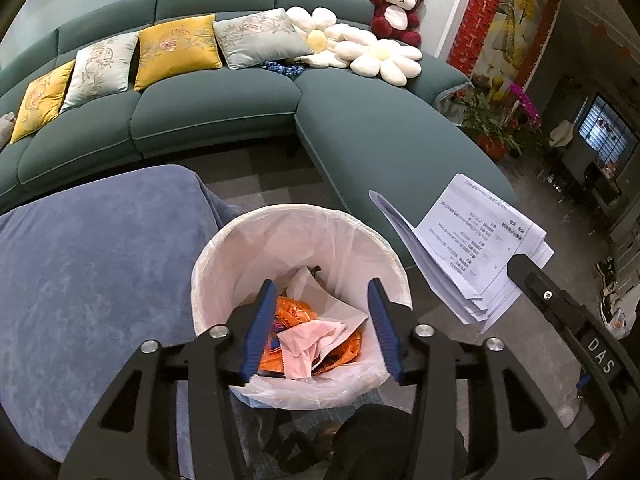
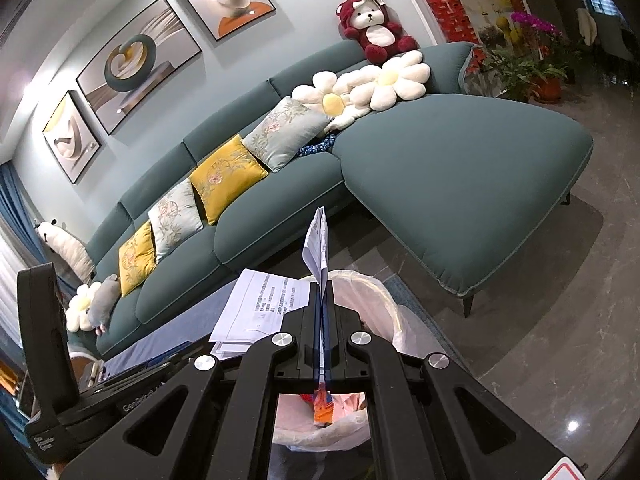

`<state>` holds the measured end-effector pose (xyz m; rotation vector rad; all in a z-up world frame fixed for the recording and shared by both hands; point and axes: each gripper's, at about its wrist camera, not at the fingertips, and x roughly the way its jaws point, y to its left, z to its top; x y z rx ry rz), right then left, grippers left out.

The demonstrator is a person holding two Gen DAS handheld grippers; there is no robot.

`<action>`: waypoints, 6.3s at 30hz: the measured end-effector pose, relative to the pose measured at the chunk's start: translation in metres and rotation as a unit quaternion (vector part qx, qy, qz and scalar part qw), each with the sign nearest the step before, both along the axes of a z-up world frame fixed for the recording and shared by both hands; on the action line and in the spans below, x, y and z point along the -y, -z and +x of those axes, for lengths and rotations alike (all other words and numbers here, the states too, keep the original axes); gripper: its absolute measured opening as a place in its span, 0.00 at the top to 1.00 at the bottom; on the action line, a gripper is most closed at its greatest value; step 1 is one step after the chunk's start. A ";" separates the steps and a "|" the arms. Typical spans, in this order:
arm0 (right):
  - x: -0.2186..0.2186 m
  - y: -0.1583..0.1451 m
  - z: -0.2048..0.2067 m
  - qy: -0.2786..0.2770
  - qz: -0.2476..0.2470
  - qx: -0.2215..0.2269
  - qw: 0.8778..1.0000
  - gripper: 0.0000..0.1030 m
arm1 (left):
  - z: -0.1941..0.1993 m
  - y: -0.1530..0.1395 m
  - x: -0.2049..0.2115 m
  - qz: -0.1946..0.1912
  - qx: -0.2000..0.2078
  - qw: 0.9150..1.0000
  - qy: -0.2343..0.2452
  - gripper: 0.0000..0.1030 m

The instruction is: Collect trash

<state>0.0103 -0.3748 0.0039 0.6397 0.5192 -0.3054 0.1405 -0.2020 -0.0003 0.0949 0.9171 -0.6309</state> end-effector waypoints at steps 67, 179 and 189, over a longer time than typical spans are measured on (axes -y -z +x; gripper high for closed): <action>-0.085 -0.005 -0.003 -0.144 -0.126 -0.108 0.976 0.18 | -0.030 0.011 -0.081 0.062 0.015 0.993 -0.104 0.13; -0.095 0.030 -0.020 -0.120 -0.171 -0.163 0.964 0.07 | -0.049 0.045 -0.089 0.133 0.022 0.978 -0.161 0.10; -0.094 0.033 -0.021 -0.119 -0.170 -0.164 0.964 0.07 | -0.050 0.047 -0.092 0.133 0.019 0.978 -0.162 0.10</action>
